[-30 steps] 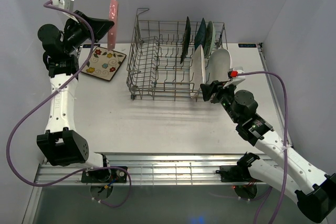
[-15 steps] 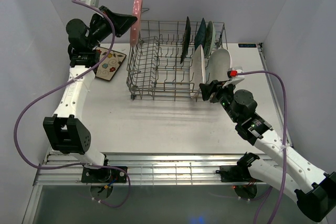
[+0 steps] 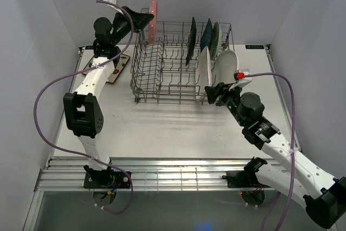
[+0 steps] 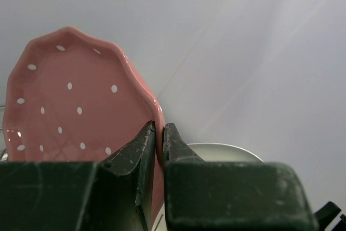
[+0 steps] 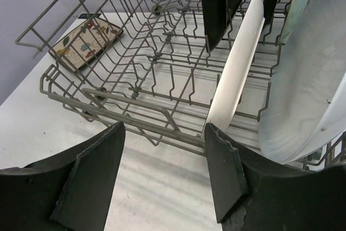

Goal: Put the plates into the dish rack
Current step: Insert the plate into the dish rack.

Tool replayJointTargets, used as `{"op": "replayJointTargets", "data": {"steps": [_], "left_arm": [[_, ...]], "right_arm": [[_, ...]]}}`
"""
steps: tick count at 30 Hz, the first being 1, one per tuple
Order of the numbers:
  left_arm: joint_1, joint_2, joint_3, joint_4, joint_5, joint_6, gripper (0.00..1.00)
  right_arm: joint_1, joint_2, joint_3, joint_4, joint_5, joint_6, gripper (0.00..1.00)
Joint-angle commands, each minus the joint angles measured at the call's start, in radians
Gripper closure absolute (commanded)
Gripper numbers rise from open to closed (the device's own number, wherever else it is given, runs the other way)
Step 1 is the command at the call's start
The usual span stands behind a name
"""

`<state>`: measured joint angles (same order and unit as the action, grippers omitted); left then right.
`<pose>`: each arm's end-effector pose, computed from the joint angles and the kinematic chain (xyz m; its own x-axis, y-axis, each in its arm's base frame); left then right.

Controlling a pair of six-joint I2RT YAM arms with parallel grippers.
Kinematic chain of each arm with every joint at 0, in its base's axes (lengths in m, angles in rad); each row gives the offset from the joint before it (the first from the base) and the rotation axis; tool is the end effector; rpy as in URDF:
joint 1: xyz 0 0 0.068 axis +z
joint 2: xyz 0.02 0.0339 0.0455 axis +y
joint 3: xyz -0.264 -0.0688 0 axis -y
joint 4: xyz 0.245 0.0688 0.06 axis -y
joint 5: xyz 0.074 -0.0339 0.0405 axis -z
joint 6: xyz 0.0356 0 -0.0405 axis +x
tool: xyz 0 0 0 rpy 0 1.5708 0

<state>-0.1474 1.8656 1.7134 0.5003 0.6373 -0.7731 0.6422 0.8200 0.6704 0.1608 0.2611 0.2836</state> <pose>0.4365 -0.0862 0.4233 -0.2273 -0.5337 -0.8146 0.7161 0.4752 -0.5112 0.1652 0.1121 0.3306 -0.0955 0.2662 -0.9592 -0.3596 0.8893 0.2826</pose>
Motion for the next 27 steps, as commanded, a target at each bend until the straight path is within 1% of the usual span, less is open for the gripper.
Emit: {"op": "replayJointTargets", "data": {"steps": [1,10,15,21,27], "left_arm": [[-0.023,-0.031,0.094,0.198,-0.091,-0.023,1.00],[-0.073,0.052,0.117,0.291,-0.137,-0.061,1.00],[-0.098,0.096,0.101,0.434,-0.160,-0.084,1.00],[-0.107,0.200,0.132,0.576,-0.130,-0.143,1.00],[-0.115,0.293,0.176,0.644,-0.103,-0.166,1.00]], "right_arm": [[0.004,-0.008,0.015,0.059,0.001,0.011,0.34],[0.005,-0.015,0.011,0.060,0.023,0.008,0.34],[0.005,-0.004,0.009,0.077,0.009,0.009,0.33],[0.005,-0.004,-0.002,0.092,-0.010,0.011,0.34],[0.005,-0.004,-0.003,0.083,-0.011,0.000,0.33]]}}
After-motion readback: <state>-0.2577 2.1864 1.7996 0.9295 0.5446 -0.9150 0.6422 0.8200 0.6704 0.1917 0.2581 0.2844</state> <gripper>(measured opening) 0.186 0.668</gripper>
